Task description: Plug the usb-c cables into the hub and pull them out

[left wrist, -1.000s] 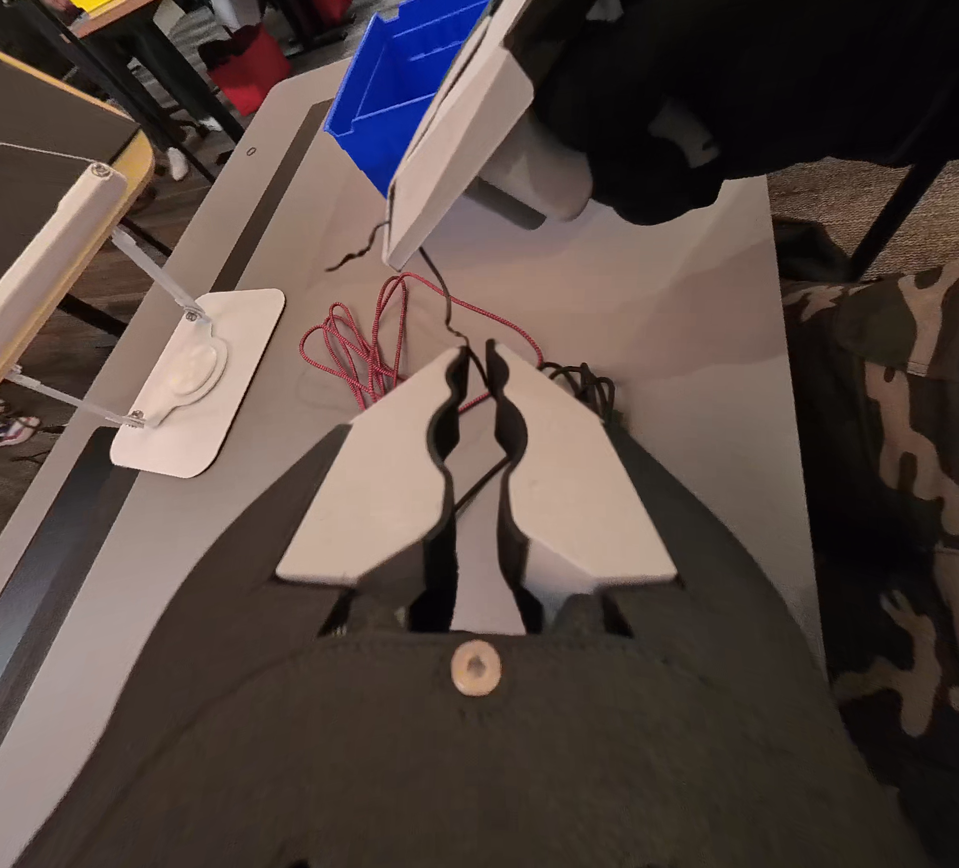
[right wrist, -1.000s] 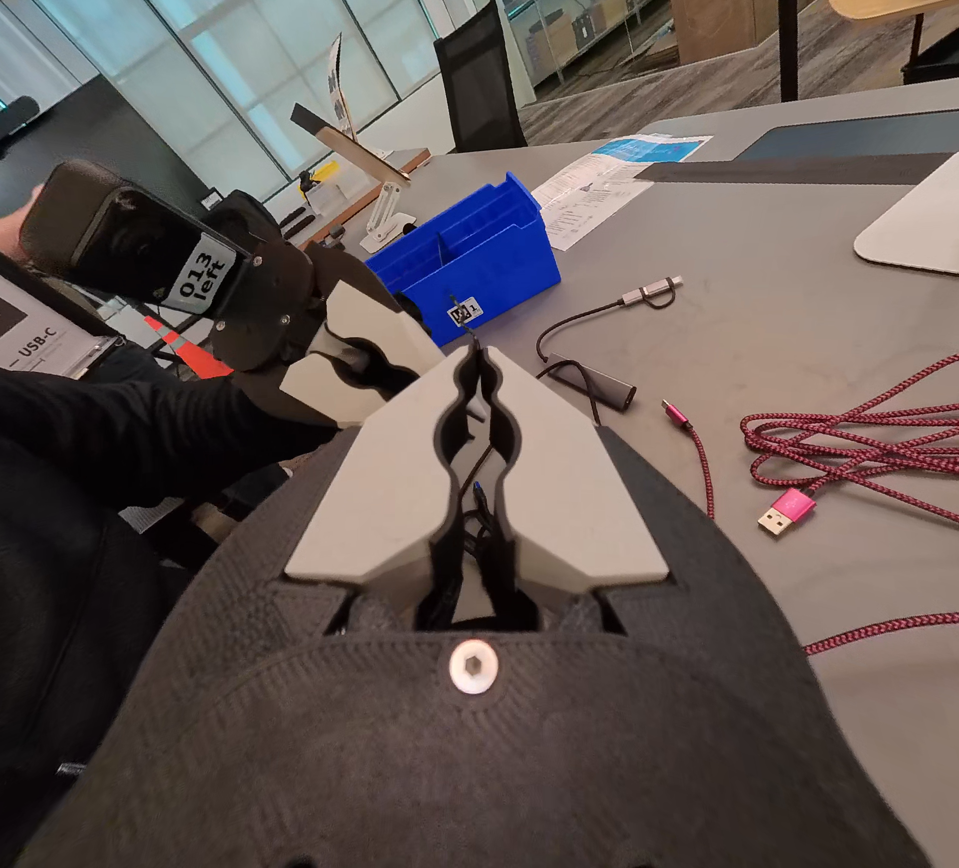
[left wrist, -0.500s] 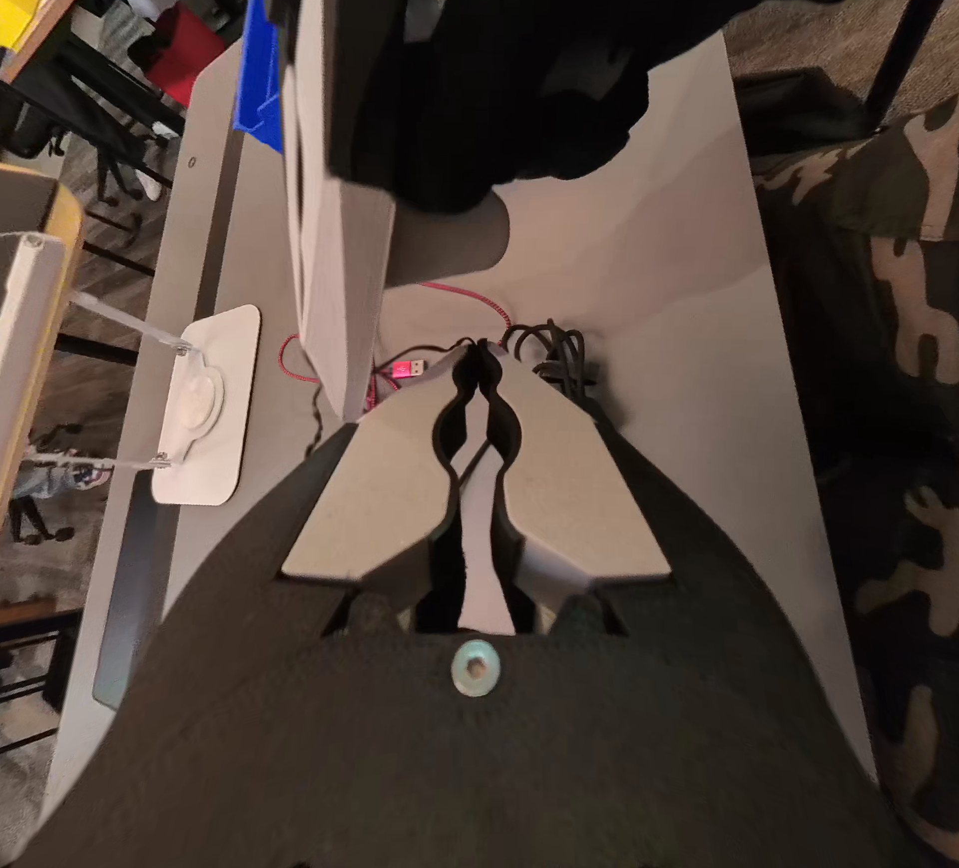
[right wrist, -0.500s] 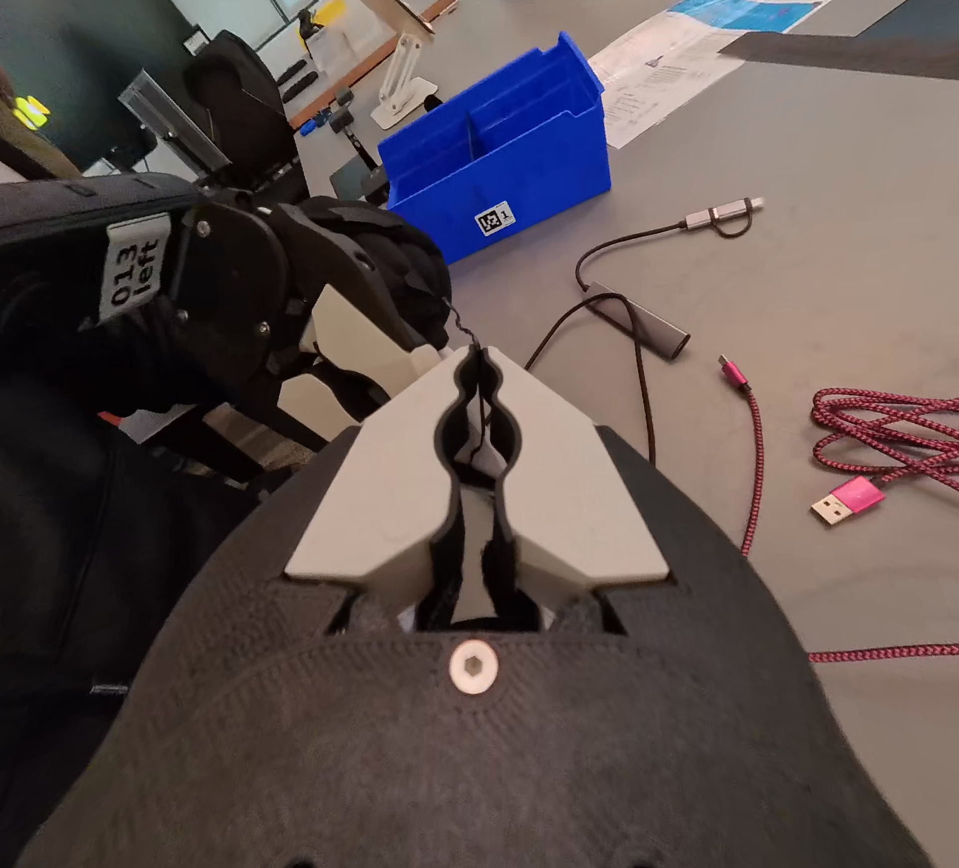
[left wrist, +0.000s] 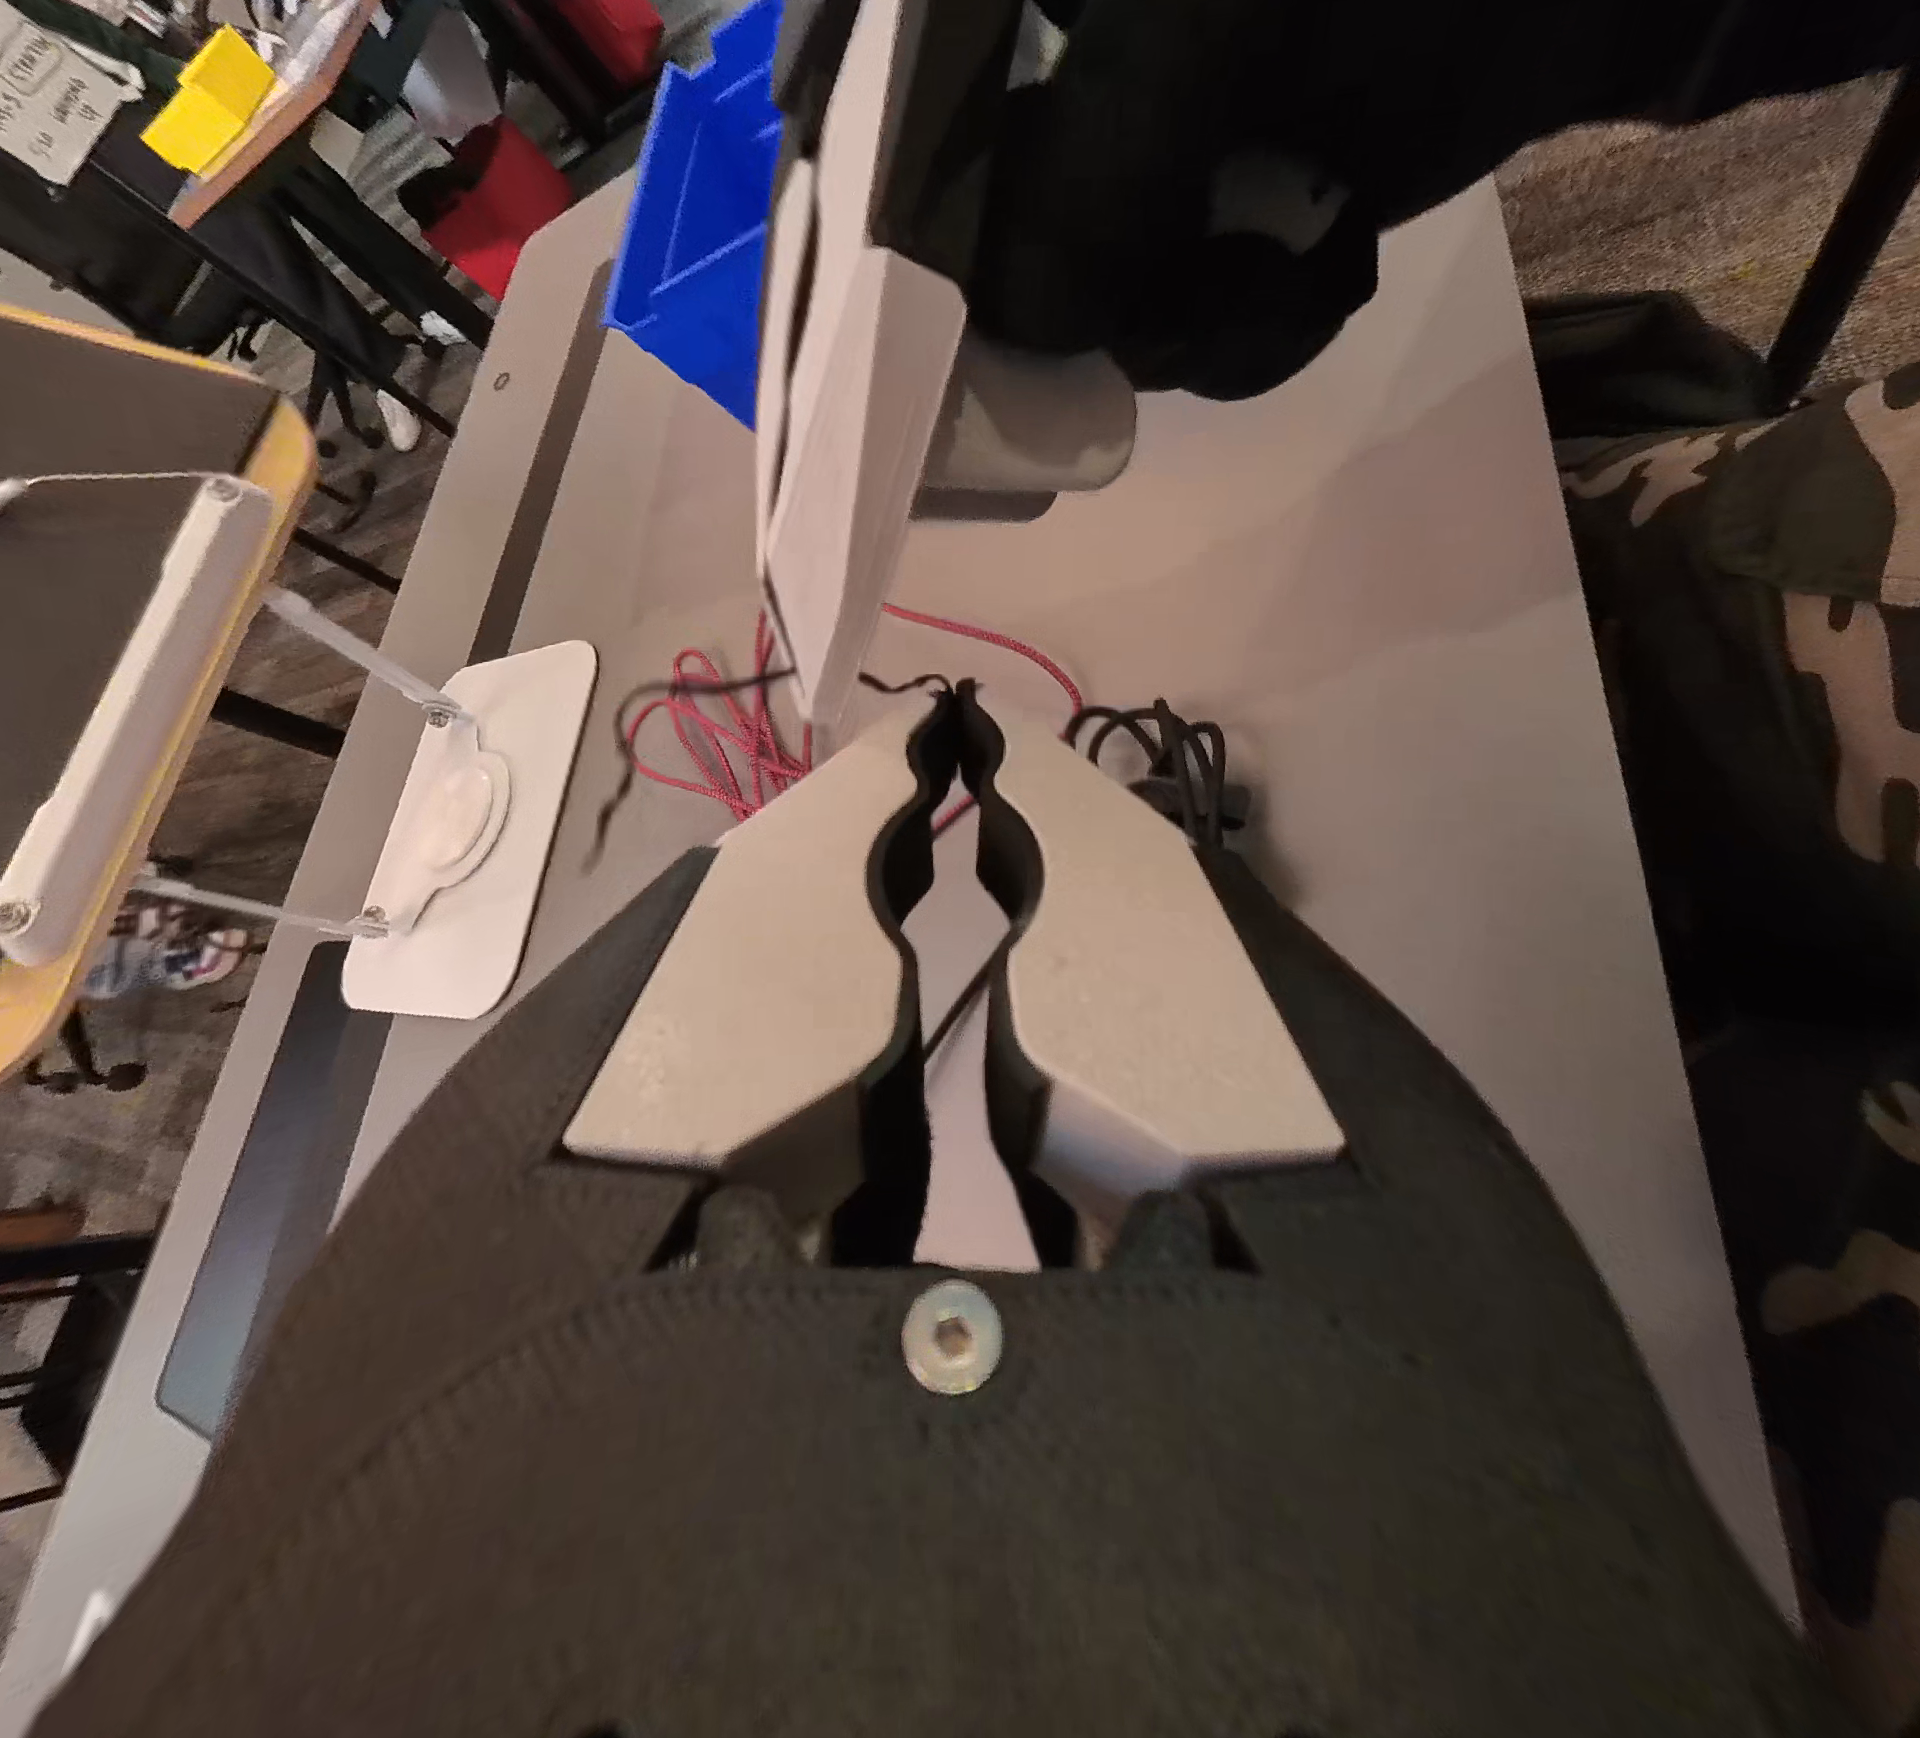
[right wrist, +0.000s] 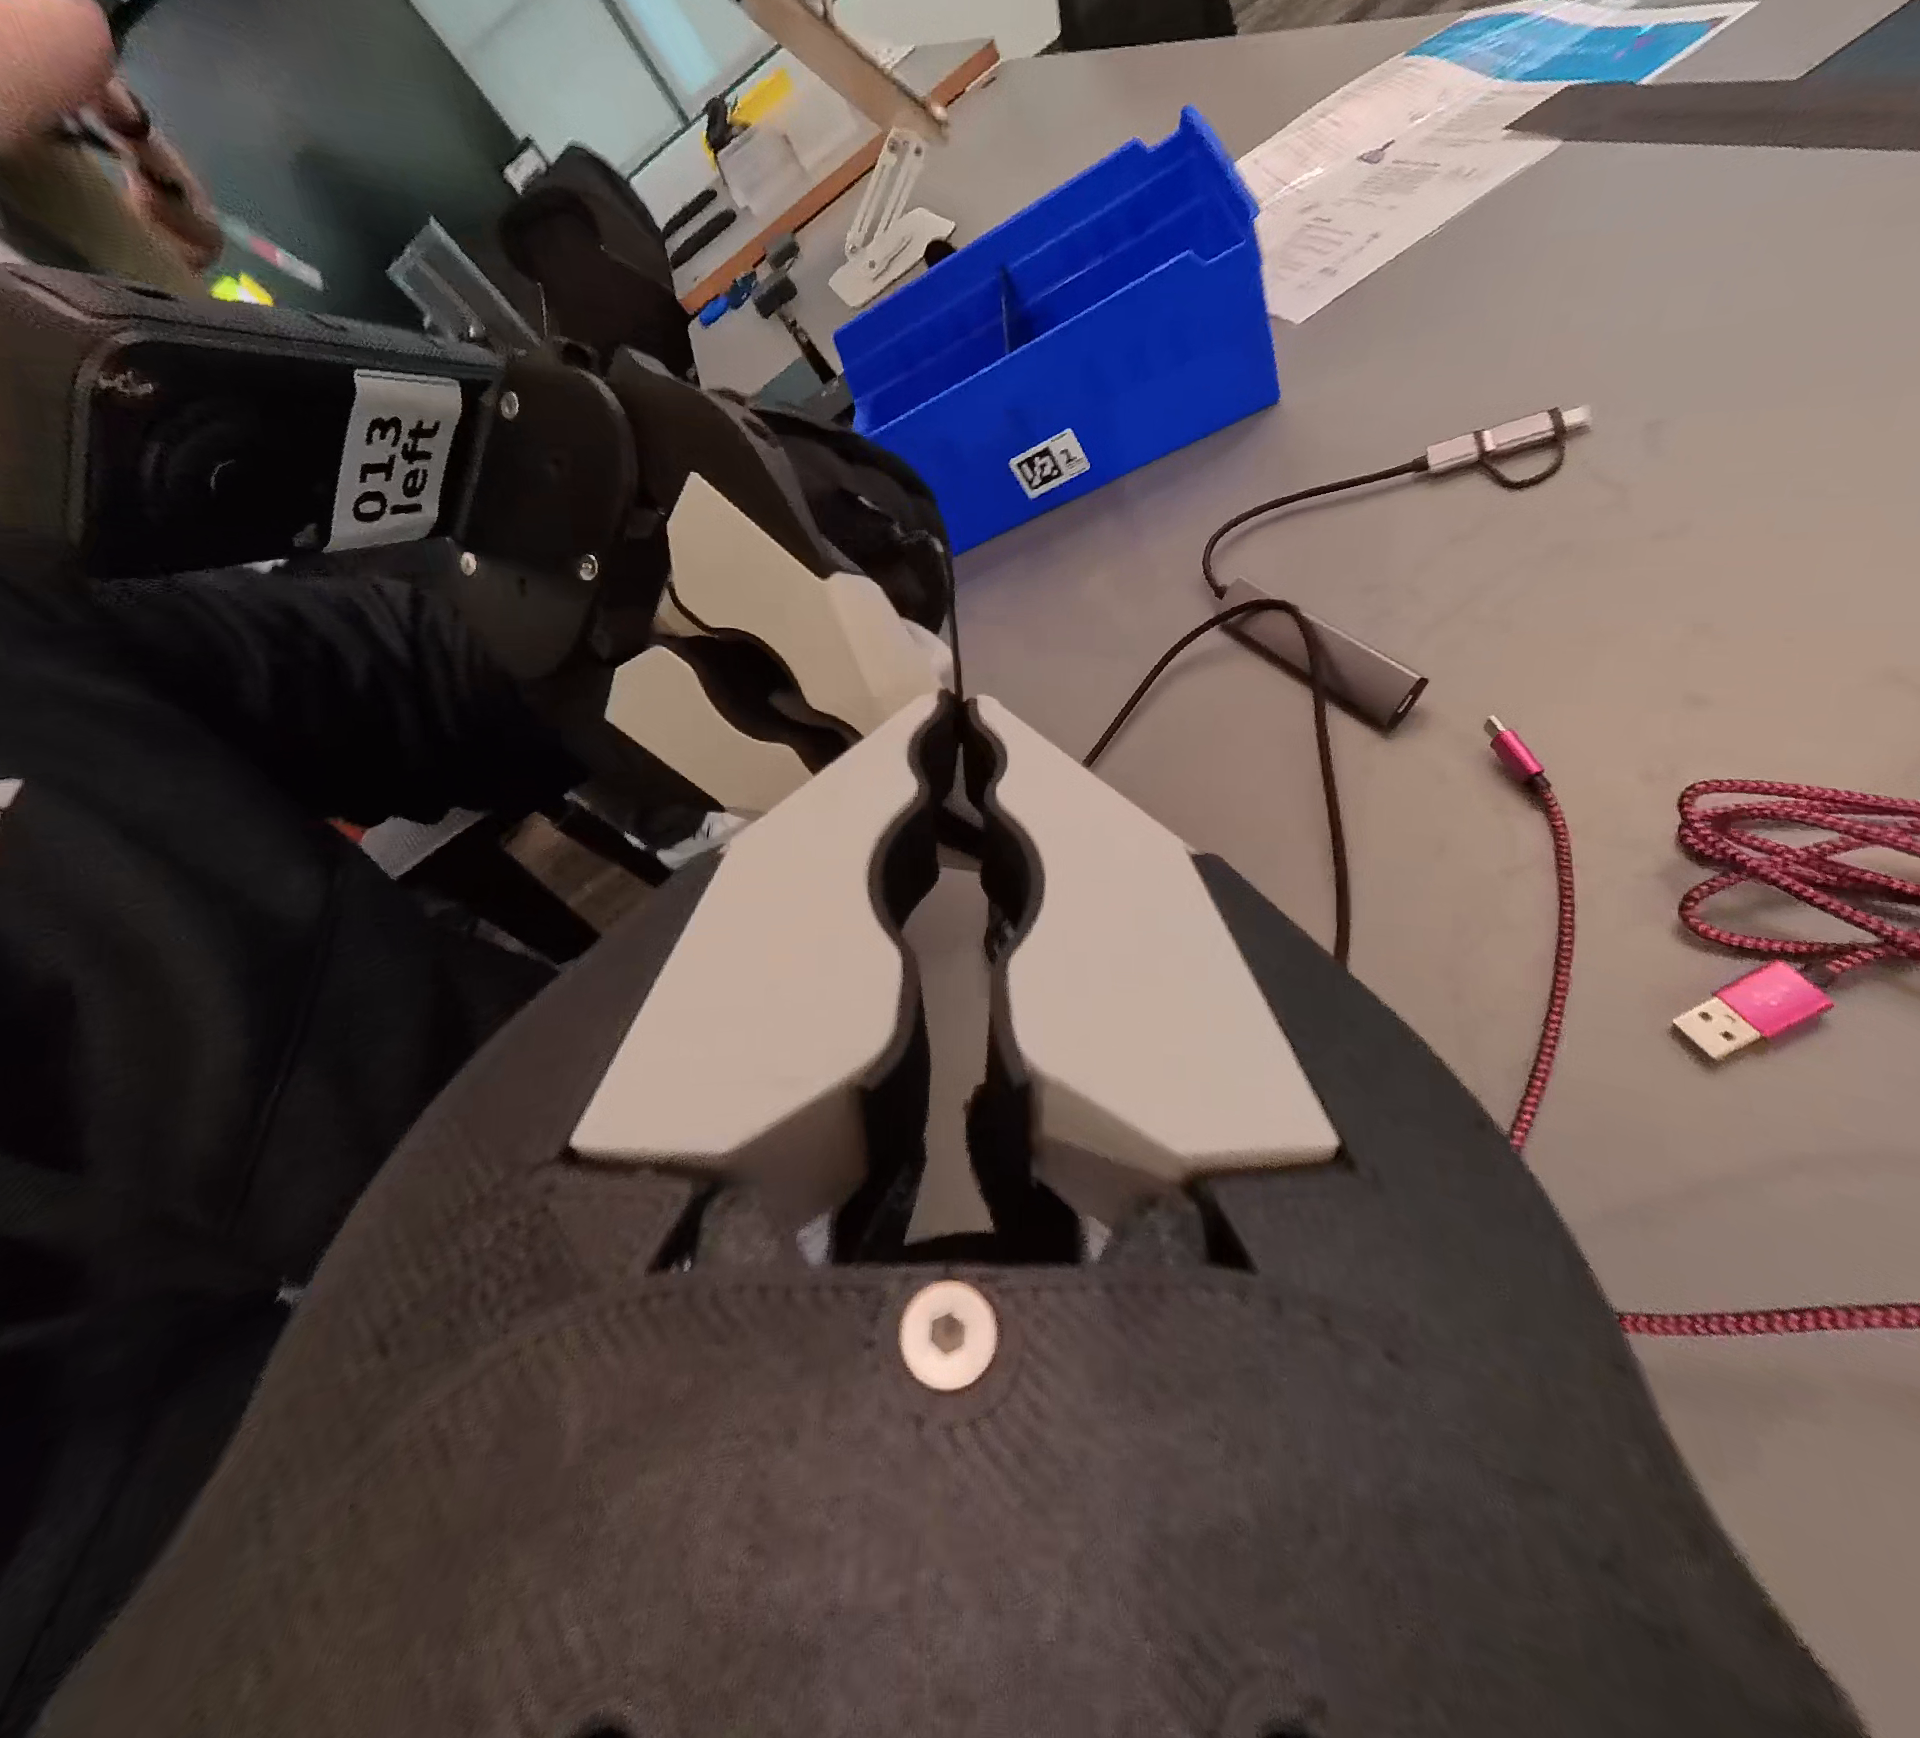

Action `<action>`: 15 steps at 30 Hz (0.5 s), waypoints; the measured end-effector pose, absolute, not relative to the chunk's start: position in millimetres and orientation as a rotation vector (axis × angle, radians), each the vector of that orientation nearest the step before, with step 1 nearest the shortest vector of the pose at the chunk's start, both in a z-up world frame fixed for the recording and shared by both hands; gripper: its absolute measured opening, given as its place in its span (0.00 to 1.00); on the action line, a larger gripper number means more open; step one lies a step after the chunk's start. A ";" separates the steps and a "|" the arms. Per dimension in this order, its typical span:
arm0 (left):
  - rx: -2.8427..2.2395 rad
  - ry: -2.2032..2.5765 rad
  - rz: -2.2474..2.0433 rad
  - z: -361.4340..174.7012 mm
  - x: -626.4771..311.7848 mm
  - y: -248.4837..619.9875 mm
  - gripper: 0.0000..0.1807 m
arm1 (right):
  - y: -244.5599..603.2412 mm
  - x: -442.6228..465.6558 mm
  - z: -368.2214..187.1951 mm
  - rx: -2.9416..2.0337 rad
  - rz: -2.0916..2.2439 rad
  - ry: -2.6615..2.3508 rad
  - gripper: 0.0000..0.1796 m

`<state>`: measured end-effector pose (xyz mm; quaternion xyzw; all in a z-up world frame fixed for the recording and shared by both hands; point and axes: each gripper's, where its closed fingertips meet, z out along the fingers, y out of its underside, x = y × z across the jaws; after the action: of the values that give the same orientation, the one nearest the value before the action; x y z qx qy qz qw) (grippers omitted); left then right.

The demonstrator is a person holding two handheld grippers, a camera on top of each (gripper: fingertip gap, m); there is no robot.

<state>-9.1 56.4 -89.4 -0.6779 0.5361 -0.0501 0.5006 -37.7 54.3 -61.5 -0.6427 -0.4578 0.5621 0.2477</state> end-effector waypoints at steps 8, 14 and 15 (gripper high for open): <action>-1.589 1.140 0.067 -53.6 -18.7 73.7 0.50 | 70.9 -35.1 -68.2 -1.797 1.362 -1.197 0.00; -1.612 1.124 0.222 -66.0 -27.0 82.4 0.49 | 63.5 -47.7 -76.3 -1.805 1.261 -1.239 0.00; -1.571 1.108 0.220 -55.5 -26.3 79.9 0.49 | 65.8 -46.7 -76.7 -1.812 1.262 -1.225 0.00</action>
<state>-26.3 79.9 -55.5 -0.6687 0.4714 0.0937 0.5673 -46.7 65.8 -76.7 -0.6838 -0.4624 0.4761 0.3033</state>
